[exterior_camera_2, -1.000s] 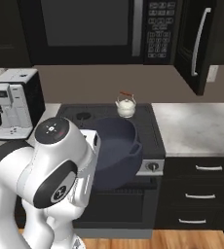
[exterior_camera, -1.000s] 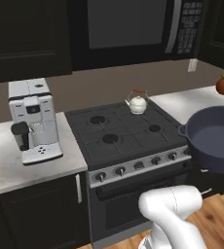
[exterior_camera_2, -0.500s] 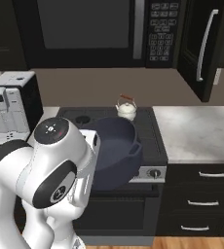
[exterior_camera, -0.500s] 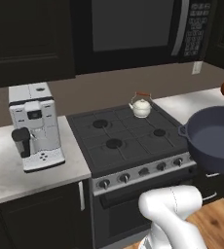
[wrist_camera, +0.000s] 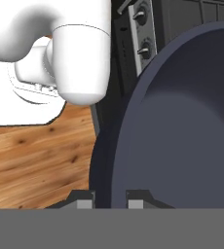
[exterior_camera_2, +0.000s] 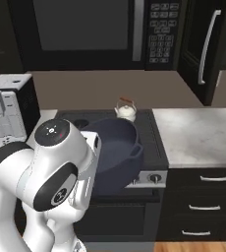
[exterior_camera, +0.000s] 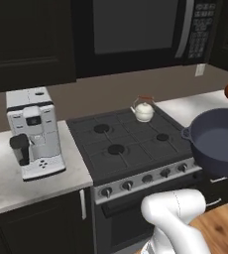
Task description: Pick the kettle from the cabinet and place it on a stove burner. Then pick the pot from the counter and place it on another stove burner. Finally, turn both burners on.
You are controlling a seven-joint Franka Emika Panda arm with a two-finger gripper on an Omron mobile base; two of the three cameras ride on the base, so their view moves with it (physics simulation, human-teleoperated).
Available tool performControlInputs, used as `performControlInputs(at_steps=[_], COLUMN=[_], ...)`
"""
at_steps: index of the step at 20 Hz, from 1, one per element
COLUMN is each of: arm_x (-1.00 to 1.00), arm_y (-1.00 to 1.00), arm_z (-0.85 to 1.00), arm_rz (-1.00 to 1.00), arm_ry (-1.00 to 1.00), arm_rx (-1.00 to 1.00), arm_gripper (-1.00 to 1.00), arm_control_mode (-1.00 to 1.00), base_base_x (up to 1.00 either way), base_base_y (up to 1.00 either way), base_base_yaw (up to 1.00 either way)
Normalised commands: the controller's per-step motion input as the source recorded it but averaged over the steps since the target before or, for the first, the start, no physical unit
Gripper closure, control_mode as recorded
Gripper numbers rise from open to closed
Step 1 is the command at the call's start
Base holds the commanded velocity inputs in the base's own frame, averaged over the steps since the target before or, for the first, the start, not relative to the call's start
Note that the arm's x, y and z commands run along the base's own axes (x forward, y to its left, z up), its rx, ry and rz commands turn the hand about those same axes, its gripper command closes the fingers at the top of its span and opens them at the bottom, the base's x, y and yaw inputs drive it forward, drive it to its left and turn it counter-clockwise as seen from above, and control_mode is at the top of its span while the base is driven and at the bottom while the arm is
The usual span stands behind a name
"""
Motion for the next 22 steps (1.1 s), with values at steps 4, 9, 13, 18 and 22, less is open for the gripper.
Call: performControlInputs(at_steps=[4,9,13,18,22], arm_x=[0.0,0.0,0.0,0.0,0.0], arm_y=[0.0,0.0,0.0,0.0,0.0], arm_z=[0.0,0.0,0.0,0.0,0.0], arm_rz=[0.0,0.0,0.0,0.0,0.0], arm_ry=[0.0,0.0,0.0,0.0,0.0], arm_rx=[0.0,0.0,0.0,0.0,0.0], arm_gripper=[1.0,1.0,1.0,1.0,1.0], arm_control_mode=[1.0,1.0,1.0,1.0,1.0], base_base_x=[0.39,0.38,0.35,0.32,0.31], base_base_y=[0.0,0.0,0.0,0.0,0.0], base_base_yaw=[-0.04,-0.04,-0.03,-0.02,-0.02])
